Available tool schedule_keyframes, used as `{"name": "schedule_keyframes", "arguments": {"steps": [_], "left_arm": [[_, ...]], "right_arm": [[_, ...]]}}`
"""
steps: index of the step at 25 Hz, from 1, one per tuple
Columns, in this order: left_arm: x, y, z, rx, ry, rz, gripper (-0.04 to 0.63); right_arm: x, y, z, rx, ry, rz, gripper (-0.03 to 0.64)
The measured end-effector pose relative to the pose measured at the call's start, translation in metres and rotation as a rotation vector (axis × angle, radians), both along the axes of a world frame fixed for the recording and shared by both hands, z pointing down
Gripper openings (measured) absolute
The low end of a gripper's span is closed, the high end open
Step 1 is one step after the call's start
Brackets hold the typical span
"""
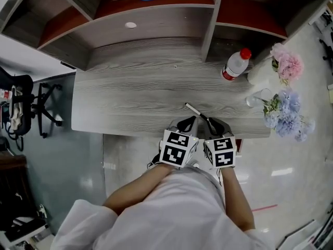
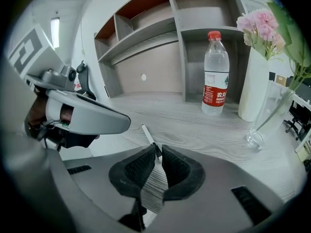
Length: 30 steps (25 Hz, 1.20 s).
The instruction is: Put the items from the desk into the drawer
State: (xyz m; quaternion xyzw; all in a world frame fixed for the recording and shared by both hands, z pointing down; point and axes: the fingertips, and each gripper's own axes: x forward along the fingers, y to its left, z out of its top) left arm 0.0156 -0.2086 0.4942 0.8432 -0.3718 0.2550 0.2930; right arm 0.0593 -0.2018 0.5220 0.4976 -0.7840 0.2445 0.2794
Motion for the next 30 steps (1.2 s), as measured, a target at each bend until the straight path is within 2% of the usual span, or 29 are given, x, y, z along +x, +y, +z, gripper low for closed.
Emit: {"name": "schedule_keyframes", "arguments": {"steps": [3,6,15,22,30], "left_arm": [[-0.003,-0.004,0.002,-0.005,-0.001,-0.007,0.003],[-0.005,-0.007,0.003,-0.009,0.0,-0.009,0.003],[-0.013,-0.017,0.008,-0.018,-0.006,-0.02,0.003],[-0.015,-0.02,0.009,-0.027,-0.008,-0.016,0.003],[-0.014,-0.013,0.009,-0.022,-0.01,-0.014,0.003]], "right_arm": [[-0.003,-0.002,0.004,-0.008,-0.008,-0.005,0.01],[-0.006,-0.002,0.008,-0.029,-0.015,-0.019,0.08],[-0.008,-0.008,0.023,-0.055,0.021,-0.037,0.091],[-0.004,-0.011,0.026,-0.049,0.061,-0.028,0.058],[0.001,-0.006,0.022,-0.039,0.049,0.001,0.038]]}}
